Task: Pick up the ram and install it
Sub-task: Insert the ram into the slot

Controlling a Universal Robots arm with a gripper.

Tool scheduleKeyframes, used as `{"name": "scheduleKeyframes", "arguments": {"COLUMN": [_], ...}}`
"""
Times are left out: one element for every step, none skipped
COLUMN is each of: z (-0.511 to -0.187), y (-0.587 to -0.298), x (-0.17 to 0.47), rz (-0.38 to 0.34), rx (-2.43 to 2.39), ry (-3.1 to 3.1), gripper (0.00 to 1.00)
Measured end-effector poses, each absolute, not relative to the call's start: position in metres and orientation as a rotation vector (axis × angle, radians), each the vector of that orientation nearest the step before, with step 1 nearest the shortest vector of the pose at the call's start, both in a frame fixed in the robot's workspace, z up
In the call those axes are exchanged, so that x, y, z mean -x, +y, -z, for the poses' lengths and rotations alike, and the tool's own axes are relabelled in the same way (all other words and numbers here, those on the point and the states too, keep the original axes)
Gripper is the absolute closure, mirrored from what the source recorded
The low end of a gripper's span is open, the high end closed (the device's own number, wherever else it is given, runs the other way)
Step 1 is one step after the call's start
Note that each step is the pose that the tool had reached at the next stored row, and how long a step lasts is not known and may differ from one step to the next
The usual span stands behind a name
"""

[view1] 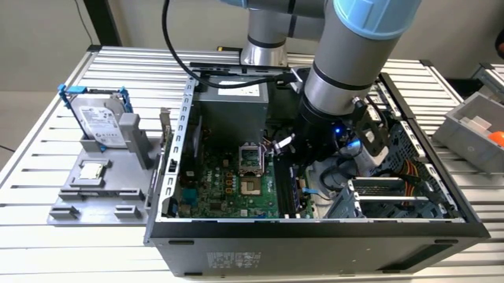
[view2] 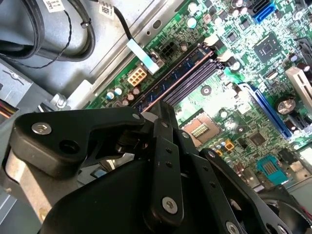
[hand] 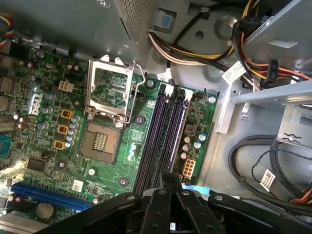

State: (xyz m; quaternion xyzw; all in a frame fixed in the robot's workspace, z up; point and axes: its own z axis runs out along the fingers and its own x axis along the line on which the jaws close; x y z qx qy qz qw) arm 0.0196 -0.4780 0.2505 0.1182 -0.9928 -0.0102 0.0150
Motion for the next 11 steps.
{"name": "scheduleKeyframes", "arguments": {"z": [-0.2505, -0.2505, -0.2505, -0.2505, -0.2505, -0.2505, -0.2505, -0.2505, -0.2505, -0.2505, -0.2505], "y": [-0.478, -0.478, -0.478, -0.478, -0.478, -0.478, -0.4779, -0.4779, -0.4779, -0.4779, -0.4779], "x": [-0.0197, -0.0197, -0.0198, -0.02, -0.0201, -0.0201, -0.0202, -0.0202, -0.0202, -0.0203, -0.0202], "rz": [0.032, 0.032, 0.032, 0.032, 0.032, 0.032, 0.032, 0.032, 0.031, 0.031, 0.031], "rx": [-0.375, -0.384, -0.394, -0.403, -0.413, -0.423, -0.433, -0.445, -0.456, -0.467, -0.479], "ry": [-3.089, -3.088, -3.086, -3.085, -3.084, -3.082, -3.081, -3.079, -3.077, -3.076, -3.074], "gripper": [1.0, 1.0, 1.0, 1.0, 1.0, 1.0, 1.0, 1.0, 1.0, 1.0, 1.0]}}
